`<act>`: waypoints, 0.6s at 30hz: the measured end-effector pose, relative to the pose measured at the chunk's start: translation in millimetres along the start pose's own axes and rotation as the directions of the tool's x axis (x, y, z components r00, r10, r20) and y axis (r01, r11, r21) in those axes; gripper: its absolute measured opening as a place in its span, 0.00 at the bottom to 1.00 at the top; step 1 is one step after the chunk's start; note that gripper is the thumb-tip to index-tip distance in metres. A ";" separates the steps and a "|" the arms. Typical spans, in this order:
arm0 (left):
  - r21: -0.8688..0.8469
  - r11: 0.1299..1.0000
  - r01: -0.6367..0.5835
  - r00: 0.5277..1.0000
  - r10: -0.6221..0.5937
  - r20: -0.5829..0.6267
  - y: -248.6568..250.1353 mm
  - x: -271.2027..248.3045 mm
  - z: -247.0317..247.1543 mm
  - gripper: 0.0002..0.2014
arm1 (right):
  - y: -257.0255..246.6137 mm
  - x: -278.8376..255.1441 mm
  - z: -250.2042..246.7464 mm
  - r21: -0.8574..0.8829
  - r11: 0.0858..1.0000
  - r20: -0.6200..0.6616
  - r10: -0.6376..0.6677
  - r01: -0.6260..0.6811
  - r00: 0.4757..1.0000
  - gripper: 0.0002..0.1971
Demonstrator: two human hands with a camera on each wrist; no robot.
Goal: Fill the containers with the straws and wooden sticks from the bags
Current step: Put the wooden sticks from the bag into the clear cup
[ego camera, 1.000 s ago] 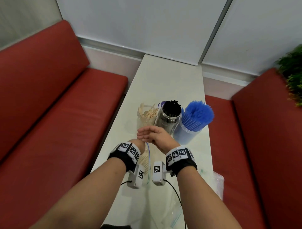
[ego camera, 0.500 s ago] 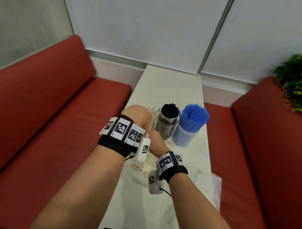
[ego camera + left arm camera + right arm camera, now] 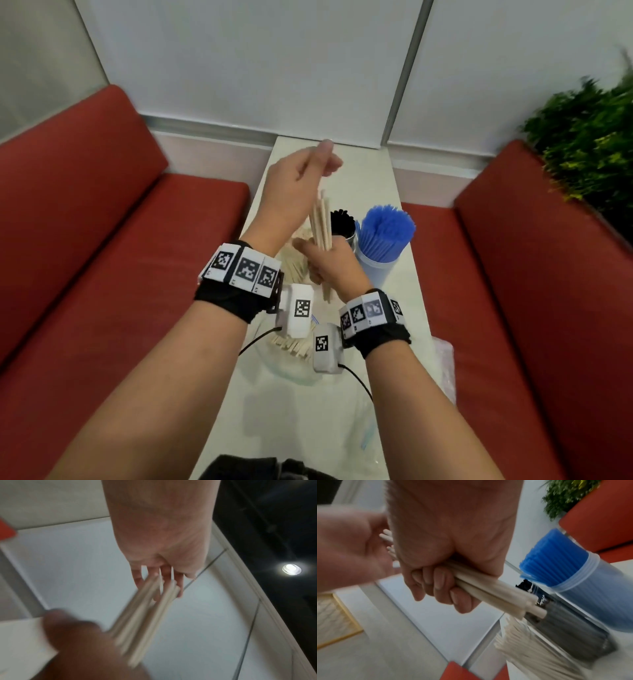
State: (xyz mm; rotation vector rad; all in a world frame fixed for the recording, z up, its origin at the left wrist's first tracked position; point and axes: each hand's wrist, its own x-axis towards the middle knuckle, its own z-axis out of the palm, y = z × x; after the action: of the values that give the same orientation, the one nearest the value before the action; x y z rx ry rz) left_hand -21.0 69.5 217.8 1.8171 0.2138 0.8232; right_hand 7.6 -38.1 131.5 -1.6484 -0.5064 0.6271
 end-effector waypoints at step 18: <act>-0.310 -0.184 0.933 0.233 -0.348 0.908 -81.2 -44.4 4.3 0.14 | -56.5 -5.7 3.1 0.124 0.971 -0.096 -0.193 0.204 0.977 0.15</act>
State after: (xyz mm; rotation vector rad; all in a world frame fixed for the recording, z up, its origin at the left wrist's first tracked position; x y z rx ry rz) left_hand -32.3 76.6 126.2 0.4071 0.2950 -0.5333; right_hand 2.2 -30.0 187.6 -1.4698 -0.5495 0.4331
